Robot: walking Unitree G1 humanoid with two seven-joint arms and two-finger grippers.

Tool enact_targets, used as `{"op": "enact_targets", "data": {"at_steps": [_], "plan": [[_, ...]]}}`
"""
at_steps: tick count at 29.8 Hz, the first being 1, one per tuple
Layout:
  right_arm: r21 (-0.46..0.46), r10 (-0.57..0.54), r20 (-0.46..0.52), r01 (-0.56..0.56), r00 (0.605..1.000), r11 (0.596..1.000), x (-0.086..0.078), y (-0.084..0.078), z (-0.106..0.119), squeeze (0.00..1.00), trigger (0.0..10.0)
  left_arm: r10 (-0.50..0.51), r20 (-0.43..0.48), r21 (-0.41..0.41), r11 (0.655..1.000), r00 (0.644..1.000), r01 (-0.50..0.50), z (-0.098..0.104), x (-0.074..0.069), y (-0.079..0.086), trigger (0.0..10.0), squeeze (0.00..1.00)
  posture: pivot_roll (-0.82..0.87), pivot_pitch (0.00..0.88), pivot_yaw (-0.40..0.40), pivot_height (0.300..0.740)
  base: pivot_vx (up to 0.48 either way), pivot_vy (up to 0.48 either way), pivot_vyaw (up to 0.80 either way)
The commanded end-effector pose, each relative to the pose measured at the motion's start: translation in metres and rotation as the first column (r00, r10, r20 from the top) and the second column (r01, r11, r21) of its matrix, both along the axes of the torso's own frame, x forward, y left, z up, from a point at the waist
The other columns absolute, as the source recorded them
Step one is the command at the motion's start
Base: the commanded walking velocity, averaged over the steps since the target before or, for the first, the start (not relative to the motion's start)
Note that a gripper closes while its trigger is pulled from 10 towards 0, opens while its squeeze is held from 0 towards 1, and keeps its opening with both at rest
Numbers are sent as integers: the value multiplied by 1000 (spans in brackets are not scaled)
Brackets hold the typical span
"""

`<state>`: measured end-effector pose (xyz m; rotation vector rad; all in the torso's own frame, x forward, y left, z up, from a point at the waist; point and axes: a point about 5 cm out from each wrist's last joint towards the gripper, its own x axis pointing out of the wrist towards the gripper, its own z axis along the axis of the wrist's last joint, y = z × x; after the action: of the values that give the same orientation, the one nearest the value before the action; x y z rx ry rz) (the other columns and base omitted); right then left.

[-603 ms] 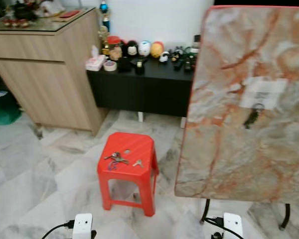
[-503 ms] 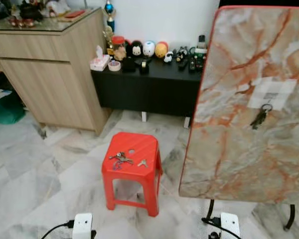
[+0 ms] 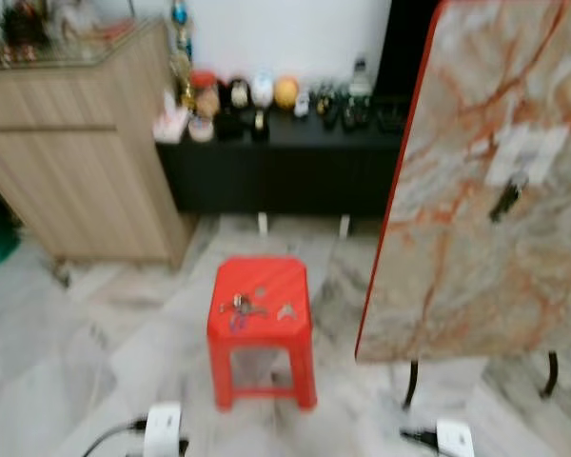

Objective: Hang keys on a hook

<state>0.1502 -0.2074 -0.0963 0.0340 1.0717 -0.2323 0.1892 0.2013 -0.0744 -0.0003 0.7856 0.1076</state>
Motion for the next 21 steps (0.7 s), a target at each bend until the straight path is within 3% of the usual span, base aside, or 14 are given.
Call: {"op": "enact_targets", "data": {"at_steps": [1,16,21], "plan": [[21,13,23,-13,1000,1000,7,10,1,0,10000,20,-27,13,1000,999,-19,-3,-8,9,10000,0,8,24,16,740,0,480,0],[27,26,34,-27,999,999,13,21,2,0,10000,18,-24,21,1000,1000,-18,-2,-8,10,10000,0,11,26,19,740,0,480,0],[26,33,30,-34,999,999,13,22,2,0,10000,3,-27,31,1000,1000,-2,-2,-8,10,10000,0,14,28,18,740,0,0,0]]}}
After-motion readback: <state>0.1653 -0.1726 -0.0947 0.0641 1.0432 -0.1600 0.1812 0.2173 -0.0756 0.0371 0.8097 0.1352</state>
